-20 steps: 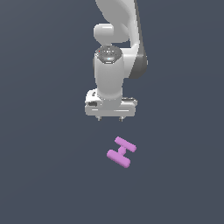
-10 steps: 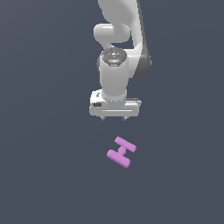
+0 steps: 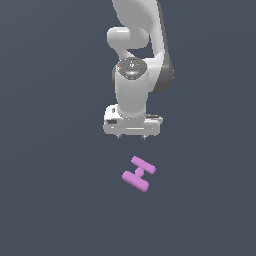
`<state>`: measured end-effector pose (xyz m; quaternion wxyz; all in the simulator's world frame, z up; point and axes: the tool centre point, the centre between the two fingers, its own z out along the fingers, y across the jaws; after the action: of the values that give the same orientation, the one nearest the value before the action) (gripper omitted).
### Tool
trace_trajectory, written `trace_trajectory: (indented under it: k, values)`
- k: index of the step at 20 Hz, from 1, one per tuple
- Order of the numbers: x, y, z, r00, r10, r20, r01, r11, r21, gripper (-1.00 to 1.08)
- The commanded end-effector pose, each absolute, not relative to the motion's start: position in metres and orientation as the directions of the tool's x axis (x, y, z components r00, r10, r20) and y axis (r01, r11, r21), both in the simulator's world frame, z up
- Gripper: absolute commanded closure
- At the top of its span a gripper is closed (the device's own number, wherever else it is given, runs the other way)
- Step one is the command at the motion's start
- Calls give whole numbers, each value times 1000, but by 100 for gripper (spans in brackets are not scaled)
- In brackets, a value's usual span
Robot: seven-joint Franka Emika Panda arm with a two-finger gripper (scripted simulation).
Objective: Pick up the object and move it to a goal position.
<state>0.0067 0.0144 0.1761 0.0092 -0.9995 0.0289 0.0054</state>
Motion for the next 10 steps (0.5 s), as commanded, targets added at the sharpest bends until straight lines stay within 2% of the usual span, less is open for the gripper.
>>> trace_trajectory:
  k: [1, 10]
  values:
    - [12, 16, 172, 997, -78, -12, -78, -997, -18, -92]
    - [45, 26, 143, 976, -219, -11, -219, -976, -14, -92]
